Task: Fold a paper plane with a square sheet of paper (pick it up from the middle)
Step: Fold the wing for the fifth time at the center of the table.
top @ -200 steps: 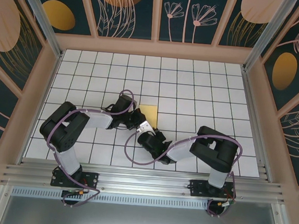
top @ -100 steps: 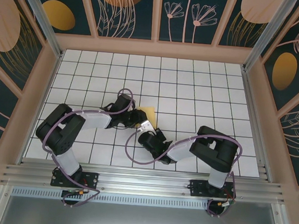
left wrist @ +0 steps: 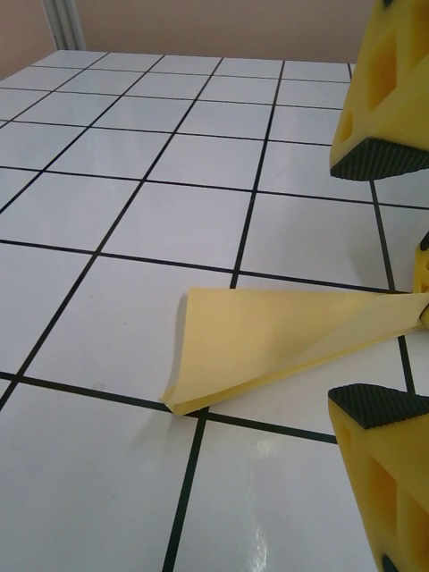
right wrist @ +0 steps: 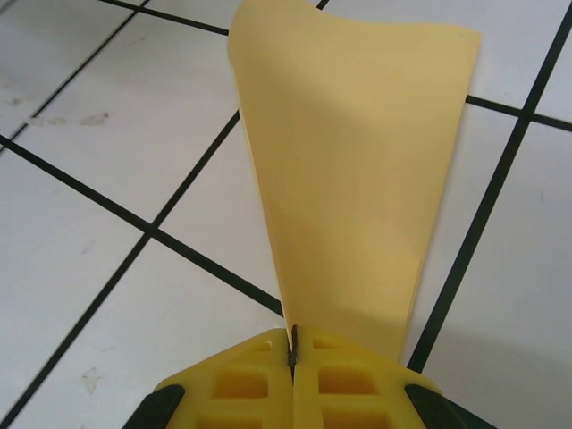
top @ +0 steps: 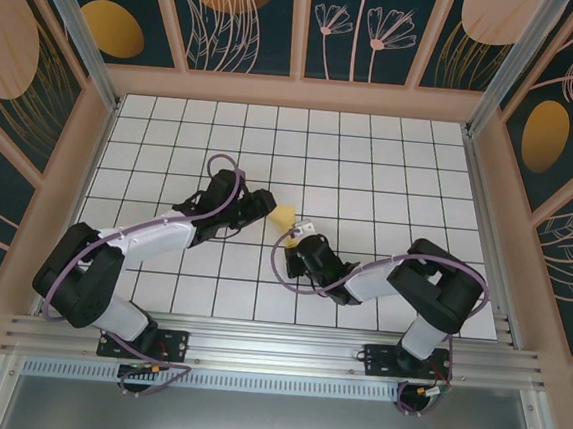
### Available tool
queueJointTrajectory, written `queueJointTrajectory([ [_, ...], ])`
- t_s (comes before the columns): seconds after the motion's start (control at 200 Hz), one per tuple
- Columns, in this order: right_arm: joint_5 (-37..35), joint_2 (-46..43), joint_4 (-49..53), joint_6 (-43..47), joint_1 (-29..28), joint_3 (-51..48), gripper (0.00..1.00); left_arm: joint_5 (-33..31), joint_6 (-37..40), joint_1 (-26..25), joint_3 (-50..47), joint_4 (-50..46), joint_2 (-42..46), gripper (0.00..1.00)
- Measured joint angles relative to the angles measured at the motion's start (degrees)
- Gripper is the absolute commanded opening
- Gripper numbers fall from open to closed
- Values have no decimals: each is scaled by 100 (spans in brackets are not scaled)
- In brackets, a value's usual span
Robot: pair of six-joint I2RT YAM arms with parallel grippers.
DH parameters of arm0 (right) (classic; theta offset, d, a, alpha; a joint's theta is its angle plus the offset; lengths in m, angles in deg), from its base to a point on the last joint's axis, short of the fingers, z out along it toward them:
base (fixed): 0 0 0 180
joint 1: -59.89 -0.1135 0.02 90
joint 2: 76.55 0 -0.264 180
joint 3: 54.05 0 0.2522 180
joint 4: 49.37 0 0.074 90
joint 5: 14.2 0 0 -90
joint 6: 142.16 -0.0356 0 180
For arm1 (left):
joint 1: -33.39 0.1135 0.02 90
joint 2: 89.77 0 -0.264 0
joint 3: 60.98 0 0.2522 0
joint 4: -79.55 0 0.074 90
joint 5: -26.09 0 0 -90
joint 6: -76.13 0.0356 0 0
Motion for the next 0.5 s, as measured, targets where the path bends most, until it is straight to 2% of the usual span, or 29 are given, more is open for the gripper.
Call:
queueJointTrajectory([
  [0.29, 1327, -256, -507, -909, 619, -369, 0, 107, 37, 0, -87, 63, -22, 61],
  [0.5, 2186, -232, -883, -1598, 1008, -494, 0, 560, 92, 0, -131, 463, -271, 56],
])
